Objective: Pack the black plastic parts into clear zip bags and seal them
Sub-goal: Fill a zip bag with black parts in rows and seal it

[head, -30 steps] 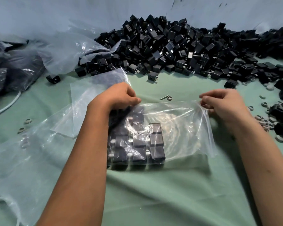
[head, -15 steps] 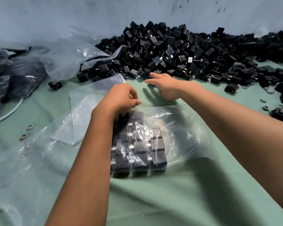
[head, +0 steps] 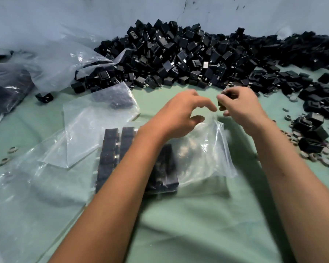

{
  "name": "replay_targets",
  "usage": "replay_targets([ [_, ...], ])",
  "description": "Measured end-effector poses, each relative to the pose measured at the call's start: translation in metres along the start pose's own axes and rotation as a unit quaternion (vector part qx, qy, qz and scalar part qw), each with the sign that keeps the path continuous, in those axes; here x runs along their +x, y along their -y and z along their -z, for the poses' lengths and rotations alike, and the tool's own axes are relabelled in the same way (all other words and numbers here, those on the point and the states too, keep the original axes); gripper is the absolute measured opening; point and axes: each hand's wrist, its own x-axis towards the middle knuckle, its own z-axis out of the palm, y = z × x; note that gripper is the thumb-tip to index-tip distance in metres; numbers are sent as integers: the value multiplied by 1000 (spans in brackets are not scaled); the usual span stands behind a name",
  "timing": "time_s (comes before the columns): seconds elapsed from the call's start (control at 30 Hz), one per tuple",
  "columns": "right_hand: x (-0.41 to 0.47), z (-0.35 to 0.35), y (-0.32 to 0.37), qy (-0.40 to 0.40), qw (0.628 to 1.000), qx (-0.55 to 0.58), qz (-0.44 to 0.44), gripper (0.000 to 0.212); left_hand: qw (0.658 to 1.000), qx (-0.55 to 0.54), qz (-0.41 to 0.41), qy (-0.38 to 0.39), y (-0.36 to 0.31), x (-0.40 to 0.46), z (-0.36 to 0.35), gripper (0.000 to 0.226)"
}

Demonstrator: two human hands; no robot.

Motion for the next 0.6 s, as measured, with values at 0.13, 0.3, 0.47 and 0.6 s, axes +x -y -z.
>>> replay_targets([
  [0.13, -29, 0, -22, -49, 993, 97, -39, 36, 995, 63, -77, -2, -12, 4, -19, 38],
  [0.3, -40, 9, -22, 48, 963, 266, -10, 19, 991, 104, -81, -22, -3, 3, -13, 12],
  [0.47, -52, 18, -16, 306, 918, 252, 28, 43, 997, 35, -33, -63, 7, 1, 6, 14],
  [0.6, -57, 14, -10, 372, 909, 187, 30, 42, 998, 1, -23, -64, 10, 0, 17, 14],
])
